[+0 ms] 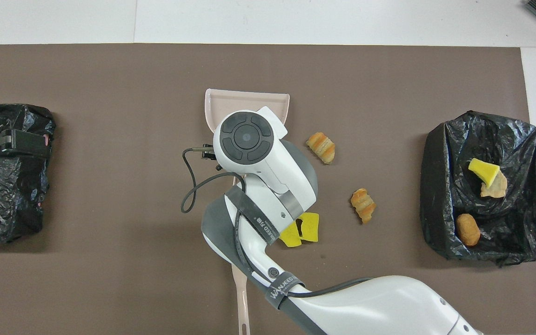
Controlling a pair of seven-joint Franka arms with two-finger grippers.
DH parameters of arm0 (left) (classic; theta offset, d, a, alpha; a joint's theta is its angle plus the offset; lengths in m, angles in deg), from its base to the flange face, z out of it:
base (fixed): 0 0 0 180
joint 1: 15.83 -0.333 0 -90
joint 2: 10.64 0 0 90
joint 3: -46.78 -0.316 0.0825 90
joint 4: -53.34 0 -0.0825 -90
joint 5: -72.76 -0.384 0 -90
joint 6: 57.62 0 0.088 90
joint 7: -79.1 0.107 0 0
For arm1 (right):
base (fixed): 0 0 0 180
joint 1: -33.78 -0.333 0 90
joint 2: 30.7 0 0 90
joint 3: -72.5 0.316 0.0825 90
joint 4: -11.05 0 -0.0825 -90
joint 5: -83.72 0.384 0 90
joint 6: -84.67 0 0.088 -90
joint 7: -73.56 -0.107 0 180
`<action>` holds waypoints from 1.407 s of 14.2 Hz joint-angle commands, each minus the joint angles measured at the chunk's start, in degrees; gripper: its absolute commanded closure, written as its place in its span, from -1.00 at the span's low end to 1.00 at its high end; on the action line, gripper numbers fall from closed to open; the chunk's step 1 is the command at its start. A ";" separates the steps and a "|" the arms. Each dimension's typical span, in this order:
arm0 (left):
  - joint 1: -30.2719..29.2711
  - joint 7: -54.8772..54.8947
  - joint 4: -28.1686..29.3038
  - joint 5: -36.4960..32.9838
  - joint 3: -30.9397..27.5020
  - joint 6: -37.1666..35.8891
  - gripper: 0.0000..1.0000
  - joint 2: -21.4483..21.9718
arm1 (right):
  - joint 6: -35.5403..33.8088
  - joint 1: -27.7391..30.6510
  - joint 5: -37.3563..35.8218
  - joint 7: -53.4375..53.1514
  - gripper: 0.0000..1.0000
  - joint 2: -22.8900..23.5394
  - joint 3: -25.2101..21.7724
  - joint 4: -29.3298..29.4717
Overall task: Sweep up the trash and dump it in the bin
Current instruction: 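Return the dustpan to the table center with the right gripper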
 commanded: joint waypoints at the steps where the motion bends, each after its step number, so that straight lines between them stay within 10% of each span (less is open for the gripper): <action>1: -0.58 1.15 1.01 0.88 0.04 -0.30 -1.00 1.10 | -1.11 0.08 1.26 -0.29 -1.00 -6.56 0.22 -6.79; 16: -0.58 5.46 -1.81 0.26 -1.28 -9.00 -1.00 1.79 | 0.47 -10.46 13.82 -1.69 -1.00 -32.15 1.45 -42.38; 20: -0.58 5.37 -1.54 0.26 -1.28 -8.65 -1.00 1.89 | 9.40 -16.51 14.88 -7.66 -1.00 -30.50 1.45 -47.67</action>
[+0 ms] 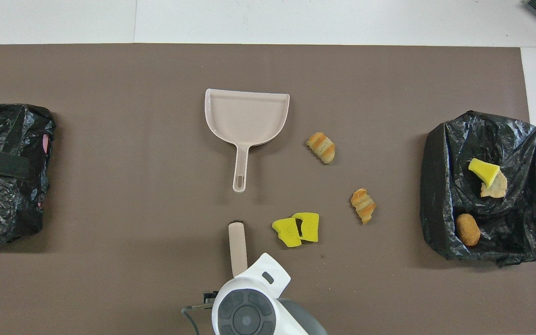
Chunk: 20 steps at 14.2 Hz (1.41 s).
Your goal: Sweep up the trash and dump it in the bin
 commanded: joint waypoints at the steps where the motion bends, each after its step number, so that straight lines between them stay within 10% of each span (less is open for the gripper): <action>1: -0.51 0.33 -0.17 0.27 0.13 -0.93 -1.00 0.34 | 8.52 -3.76 1.38 -2.63 -1.00 0.72 -0.14 -5.43; 7: -0.95 0.23 0.09 0.27 0.04 -0.58 -1.00 0.60 | 11.54 -5.18 0.32 -3.59 -1.00 0.64 -0.14 -9.05; 14: 0.01 -0.12 0.71 0.27 0.13 -1.28 -1.00 1.13 | 10.40 -4.65 0.32 -3.42 1.00 0.64 -0.23 -9.40; 20: -0.69 0.50 3.43 0.53 0.13 7.40 -1.00 0.95 | 0.40 -0.62 0.32 -3.51 1.00 -4.70 -0.67 -8.70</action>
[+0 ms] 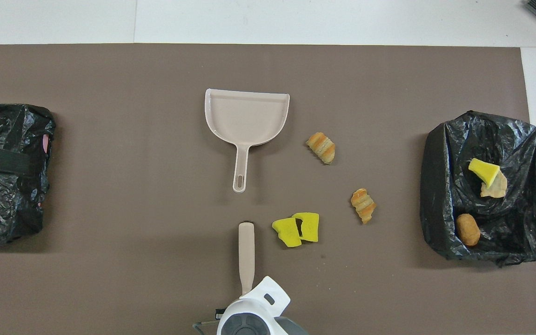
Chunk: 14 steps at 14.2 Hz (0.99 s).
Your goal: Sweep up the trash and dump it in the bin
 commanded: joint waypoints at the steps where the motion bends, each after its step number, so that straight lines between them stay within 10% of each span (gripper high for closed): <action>1: -0.11 -0.15 3.25 0.62 0.17 4.86 -1.00 0.96 | -6.60 4.15 0.22 -0.15 1.00 -6.48 0.09 -0.69; 14: 22.74 -14.57 7.47 0.53 0.61 23.67 -1.00 -12.38 | -21.47 24.72 -7.67 3.11 1.00 -12.91 0.27 -1.30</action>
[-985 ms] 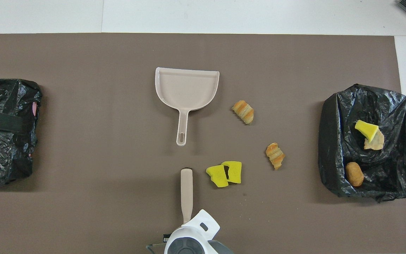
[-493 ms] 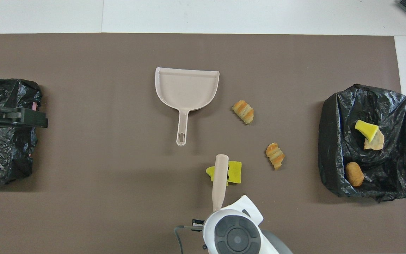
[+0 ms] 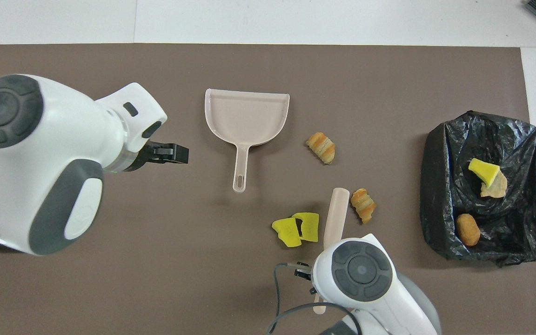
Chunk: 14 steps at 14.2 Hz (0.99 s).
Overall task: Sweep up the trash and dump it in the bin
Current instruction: 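Grasp the dustpan with the left gripper while the right gripper holds the brush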
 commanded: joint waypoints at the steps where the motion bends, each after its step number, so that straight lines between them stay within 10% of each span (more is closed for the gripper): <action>1: 4.64 -1.44 -0.24 0.30 -1.06 2.91 -1.00 -5.27 | -1.47 4.37 -2.93 3.43 1.00 -0.47 0.68 -0.94; 14: 11.86 -8.21 0.37 -0.13 -1.24 17.25 -1.00 -18.22 | 3.70 21.68 -3.38 33.98 1.00 -3.36 0.68 -9.37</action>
